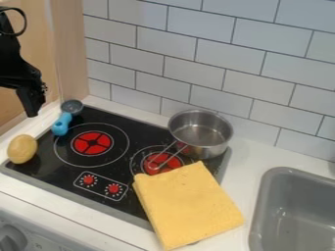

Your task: Push the yellow cloth to the left side of the burner

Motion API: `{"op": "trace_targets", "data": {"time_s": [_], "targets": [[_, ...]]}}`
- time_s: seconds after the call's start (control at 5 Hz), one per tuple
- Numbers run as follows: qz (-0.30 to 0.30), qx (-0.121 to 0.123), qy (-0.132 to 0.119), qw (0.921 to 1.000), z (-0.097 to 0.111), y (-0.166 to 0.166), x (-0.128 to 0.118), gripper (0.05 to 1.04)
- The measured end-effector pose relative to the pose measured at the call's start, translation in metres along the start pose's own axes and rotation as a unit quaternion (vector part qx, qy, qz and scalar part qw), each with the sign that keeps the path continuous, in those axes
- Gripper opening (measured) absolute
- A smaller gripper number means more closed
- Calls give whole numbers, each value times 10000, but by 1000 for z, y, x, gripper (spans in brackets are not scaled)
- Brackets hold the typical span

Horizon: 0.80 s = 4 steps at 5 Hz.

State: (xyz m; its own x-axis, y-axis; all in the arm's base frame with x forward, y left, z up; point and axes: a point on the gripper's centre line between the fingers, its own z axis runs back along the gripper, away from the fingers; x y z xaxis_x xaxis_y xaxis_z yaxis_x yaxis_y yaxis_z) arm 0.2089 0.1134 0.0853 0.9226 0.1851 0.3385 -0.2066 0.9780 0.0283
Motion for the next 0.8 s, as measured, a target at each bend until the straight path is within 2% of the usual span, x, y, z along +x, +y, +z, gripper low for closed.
{"op": "trace_targets", "data": {"time_s": [0.2, 0.4, 0.8], "targets": [[27, -99, 275, 9996, -8, -6, -18, 999], [-168, -185, 406, 9989, -10, -19, -21, 999], [-680, -438, 306, 9963, -1, -55, -18, 999]]}}
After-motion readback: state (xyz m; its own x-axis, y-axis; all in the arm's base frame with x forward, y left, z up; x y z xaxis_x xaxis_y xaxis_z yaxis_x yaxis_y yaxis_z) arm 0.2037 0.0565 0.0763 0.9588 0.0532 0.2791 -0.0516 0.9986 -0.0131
